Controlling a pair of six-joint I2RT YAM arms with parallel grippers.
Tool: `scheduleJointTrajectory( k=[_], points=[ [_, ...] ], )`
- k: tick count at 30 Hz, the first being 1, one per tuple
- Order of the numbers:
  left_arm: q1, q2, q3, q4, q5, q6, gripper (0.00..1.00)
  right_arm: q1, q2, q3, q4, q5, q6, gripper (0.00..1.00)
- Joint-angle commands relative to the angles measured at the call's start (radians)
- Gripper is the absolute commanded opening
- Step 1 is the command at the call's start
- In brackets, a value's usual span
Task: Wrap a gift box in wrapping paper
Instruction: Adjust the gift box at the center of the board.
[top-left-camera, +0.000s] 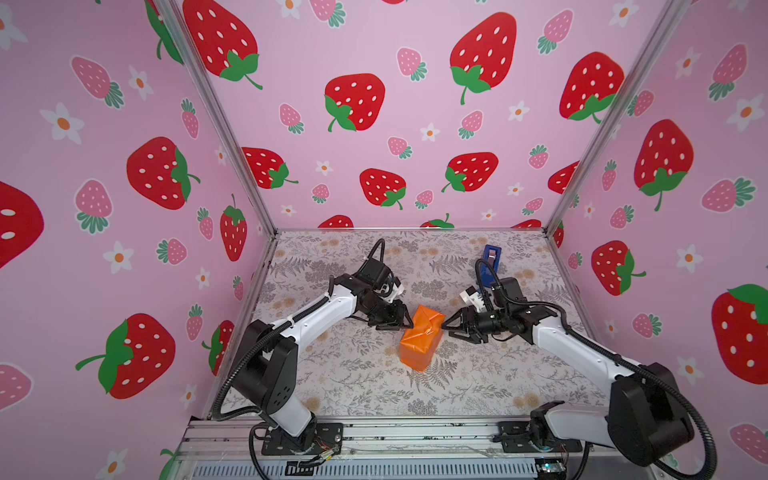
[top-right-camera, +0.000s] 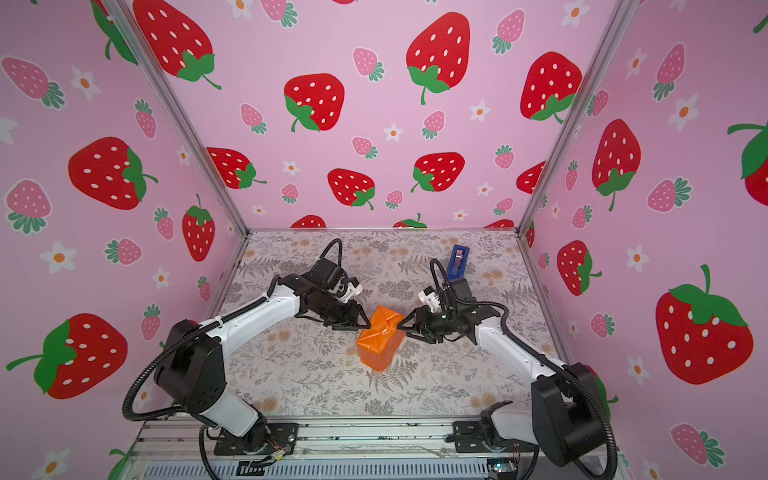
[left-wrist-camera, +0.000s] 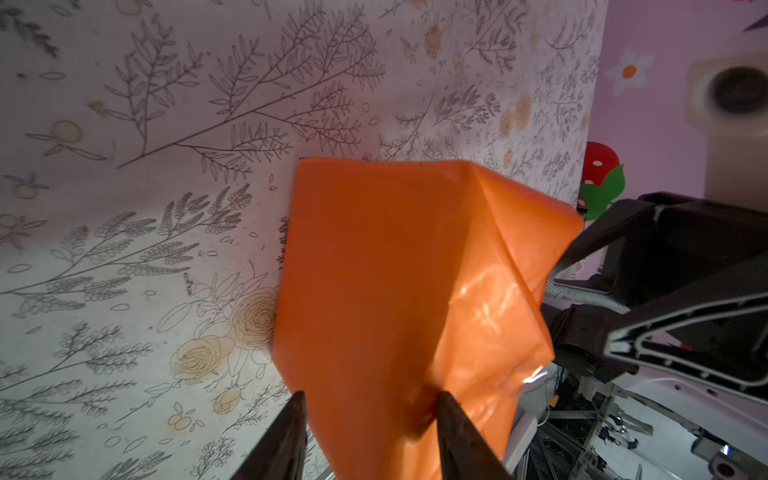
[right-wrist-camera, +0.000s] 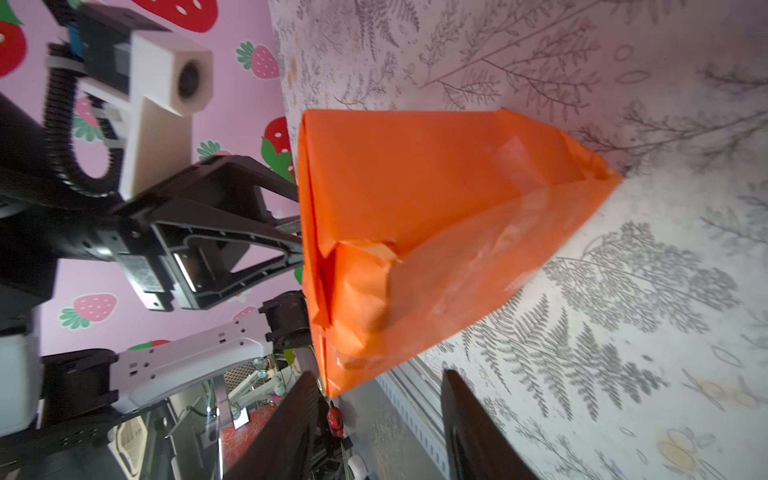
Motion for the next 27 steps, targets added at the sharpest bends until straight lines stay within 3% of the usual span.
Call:
scheduleJointTrajectory(
  k=[1,5,11,20,27],
  points=[
    [-0.002,0.008,0.009,0.058,0.08,0.002,0.52,0.038,0.008,-0.003,0.151,-0.03,0.113,0.6],
    [-0.002,0.022,0.034,0.022,0.054,0.019,0.52,0.068,0.065,0.071,0.025,0.042,0.042,0.71],
    [-0.006,0.057,0.052,-0.039,0.029,0.057,0.51,0.092,0.109,0.087,-0.003,0.084,0.028,0.77],
    [-0.019,0.078,0.059,-0.077,-0.005,0.072,0.46,0.141,0.195,0.124,-0.06,0.107,-0.027,0.73],
    [-0.019,0.084,0.056,-0.112,-0.042,0.085,0.41,0.139,0.196,0.11,-0.149,0.18,-0.068,0.56]
  ],
)
